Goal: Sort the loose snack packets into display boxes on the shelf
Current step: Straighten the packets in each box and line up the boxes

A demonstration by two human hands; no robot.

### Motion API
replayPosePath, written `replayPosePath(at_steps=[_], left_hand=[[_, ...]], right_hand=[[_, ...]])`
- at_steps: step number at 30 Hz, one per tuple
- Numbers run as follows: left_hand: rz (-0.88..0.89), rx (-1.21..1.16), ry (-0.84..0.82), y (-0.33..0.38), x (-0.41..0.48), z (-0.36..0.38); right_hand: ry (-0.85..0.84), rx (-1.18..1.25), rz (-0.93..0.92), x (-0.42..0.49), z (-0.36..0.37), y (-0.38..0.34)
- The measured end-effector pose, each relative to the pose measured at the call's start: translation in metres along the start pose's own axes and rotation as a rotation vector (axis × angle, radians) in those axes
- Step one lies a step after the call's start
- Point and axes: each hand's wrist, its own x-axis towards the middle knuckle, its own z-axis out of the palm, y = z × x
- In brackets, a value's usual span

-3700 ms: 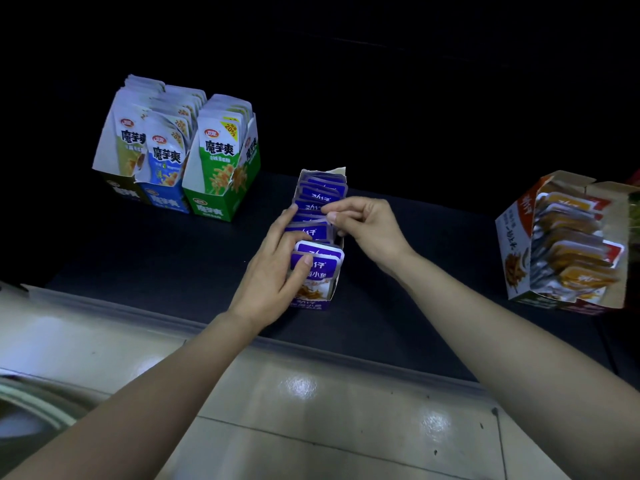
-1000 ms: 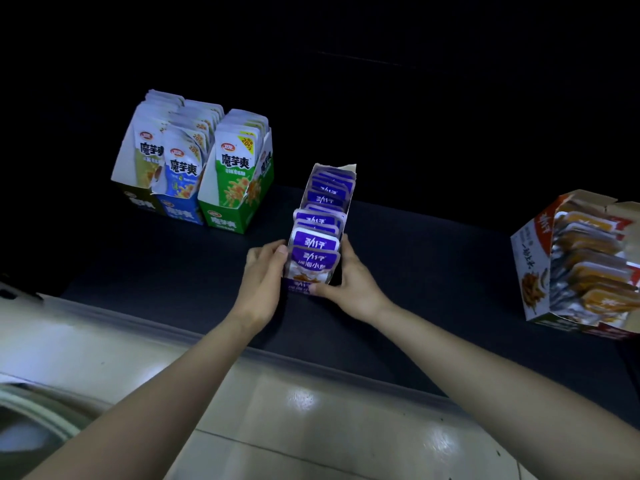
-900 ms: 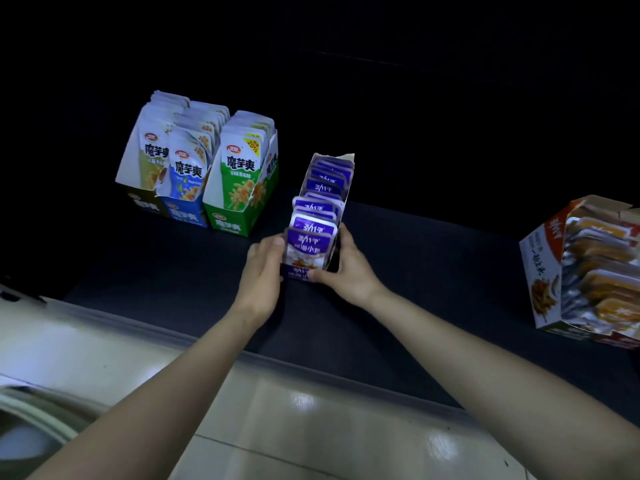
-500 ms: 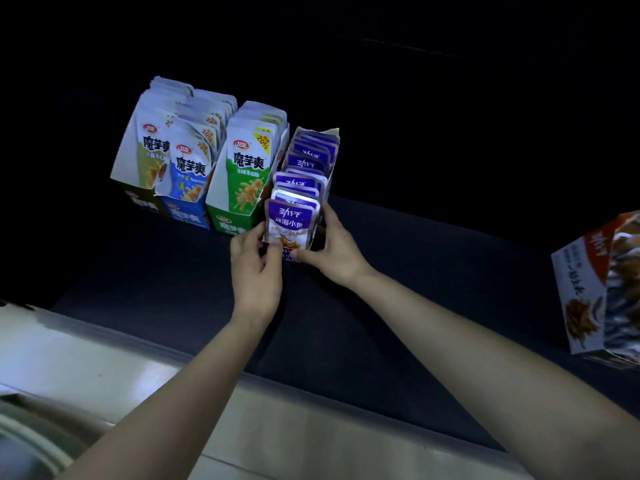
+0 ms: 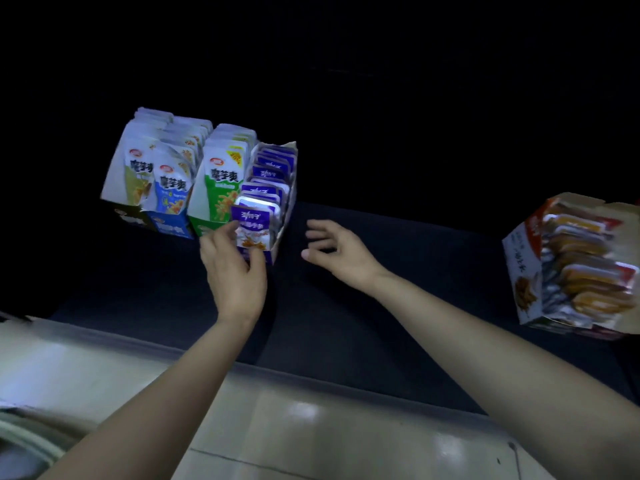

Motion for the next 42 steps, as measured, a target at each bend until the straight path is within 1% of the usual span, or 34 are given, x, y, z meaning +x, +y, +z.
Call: replayPosePath(at_steps=[2, 3, 6, 7, 9, 12, 14, 15, 16, 17, 20, 22, 24, 26, 30, 33, 37, 39, 42], left_hand=[[0.094, -0.029, -0.026, 0.023, -0.006, 0.011], [0.136, -0.058, -0.065, 0.036, -0.010, 0.018], [0.285, -0.102, -0.282, 0.080, -0.025, 0.049], [0.335, -0.104, -0.379, 0.095, -0.032, 0.063], [0.410, -0.108, -0.592, 0.124, -0.054, 0.092], [0.449, -0.103, -0.870, 0.163, -0.093, 0.137], [0.412, -0.083, -0.979, 0.186, -0.117, 0.164], [0.393, -0.070, -1.009, 0.196, -0.126, 0.175], [0.372, -0.061, -1.032, 0.205, -0.134, 0.186], [0.332, -0.061, -1.051, 0.212, -0.140, 0.196], [0.142, -0.063, -1.057, 0.222, -0.149, 0.225], [0.050, -0.076, -1.037, 0.220, -0.150, 0.242], [-0.010, -0.114, -1.033, 0.218, -0.151, 0.253], [-0.045, -0.142, -1.016, 0.215, -0.152, 0.259], [-0.020, -0.121, -0.992, 0.205, -0.153, 0.262], [-0.001, -0.103, -0.946, 0.202, -0.152, 0.262], [0.087, -0.023, -0.876, 0.191, -0.146, 0.257], [0.105, 0.002, -0.859, 0.178, -0.140, 0.244], [0.106, 0.017, -0.830, 0.155, -0.126, 0.212]], right_hand=[[0.015, 0.003, 0.000, -0.035, -0.030, -0.004], [0.025, -0.009, -0.004, -0.054, -0.047, -0.005], [0.093, -0.077, -0.015, -0.116, -0.103, -0.002], [0.153, -0.081, -0.016, -0.135, -0.122, 0.002], [0.324, -0.072, 0.012, -0.174, -0.158, 0.017], [0.632, -0.046, 0.078, -0.223, -0.198, 0.049], [0.810, -0.070, 0.114, -0.246, -0.217, 0.068], [0.868, -0.077, 0.137, -0.252, -0.224, 0.077], [0.889, -0.075, 0.157, -0.256, -0.229, 0.082], [0.867, -0.079, 0.185, -0.257, -0.233, 0.089], [0.653, -0.065, 0.260, -0.252, -0.240, 0.094], [0.541, -0.042, 0.250, -0.246, -0.243, 0.093], [0.499, -0.044, 0.232, -0.239, -0.246, 0.095], [0.505, -0.053, 0.242, -0.234, -0.249, 0.099], [0.499, -0.074, 0.258, -0.226, -0.246, 0.105], [0.543, -0.075, 0.225, -0.221, -0.244, 0.109], [0.572, -0.118, 0.171, -0.218, -0.234, 0.108], [0.547, -0.130, 0.136, -0.217, -0.222, 0.102], [0.423, -0.119, 0.111, -0.208, -0.196, 0.093]])
